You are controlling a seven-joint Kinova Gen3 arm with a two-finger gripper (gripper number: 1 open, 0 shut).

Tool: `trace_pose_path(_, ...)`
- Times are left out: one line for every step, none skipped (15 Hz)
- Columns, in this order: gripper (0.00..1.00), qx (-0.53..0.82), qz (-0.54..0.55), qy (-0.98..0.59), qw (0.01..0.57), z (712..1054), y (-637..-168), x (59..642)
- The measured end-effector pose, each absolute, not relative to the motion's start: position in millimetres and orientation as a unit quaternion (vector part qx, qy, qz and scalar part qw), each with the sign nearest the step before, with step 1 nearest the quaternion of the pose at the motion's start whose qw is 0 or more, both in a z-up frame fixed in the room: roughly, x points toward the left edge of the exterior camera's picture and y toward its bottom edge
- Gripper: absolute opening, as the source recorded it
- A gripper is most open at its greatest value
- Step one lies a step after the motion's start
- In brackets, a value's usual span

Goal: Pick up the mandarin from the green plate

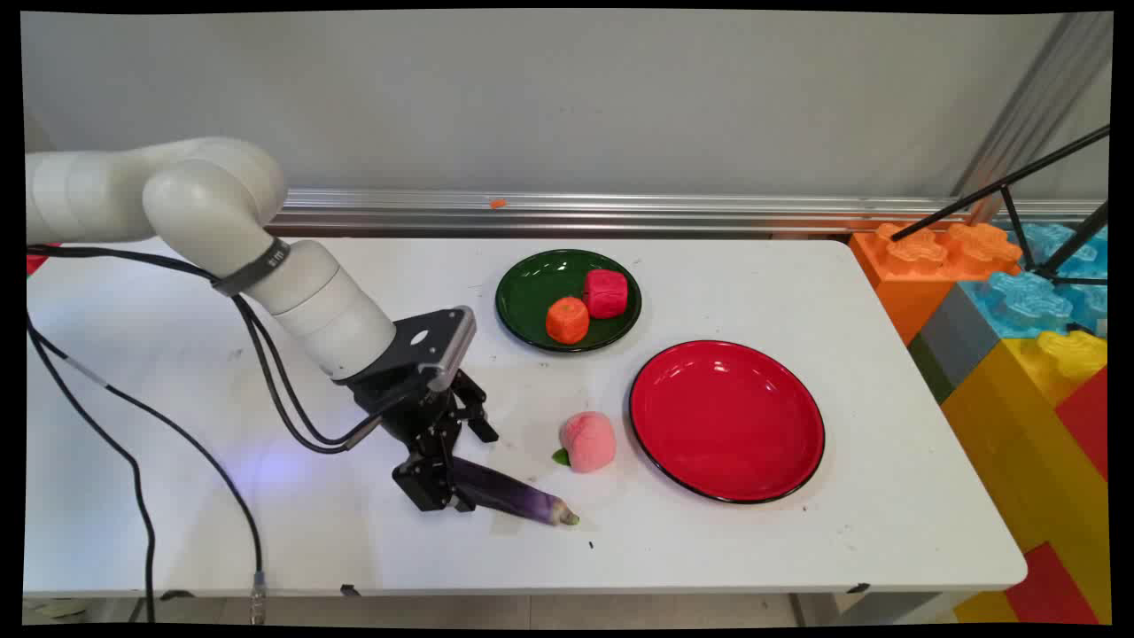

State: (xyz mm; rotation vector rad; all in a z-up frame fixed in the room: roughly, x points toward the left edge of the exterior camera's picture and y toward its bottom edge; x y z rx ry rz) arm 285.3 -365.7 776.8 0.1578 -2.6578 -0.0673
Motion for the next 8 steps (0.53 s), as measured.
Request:
trace_pose_path(1.00, 0.060, -0.024, -0.969, 0.238, 779, -366, 285)
trace_pose_path(1.00, 0.064, -0.024, -0.969, 0.238, 783, -367, 284)
trace_pose_path(1.00, 0.070, -0.023, -0.968, 0.239, 787, -368, 283)
trace_pose_path(1.00, 0.074, -0.022, -0.968, 0.240, 789, -368, 282)
trace_pose_path(1.00, 0.082, -0.021, -0.967, 0.241, 794, -369, 281)
trace_pose_path(1.00, 0.088, -0.020, -0.966, 0.241, 798, -370, 281)
trace_pose_path(1.00, 0.100, -0.019, -0.965, 0.240, 803, -371, 280)
trace_pose_path(1.00, 0.108, -0.018, -0.965, 0.240, 807, -372, 280)
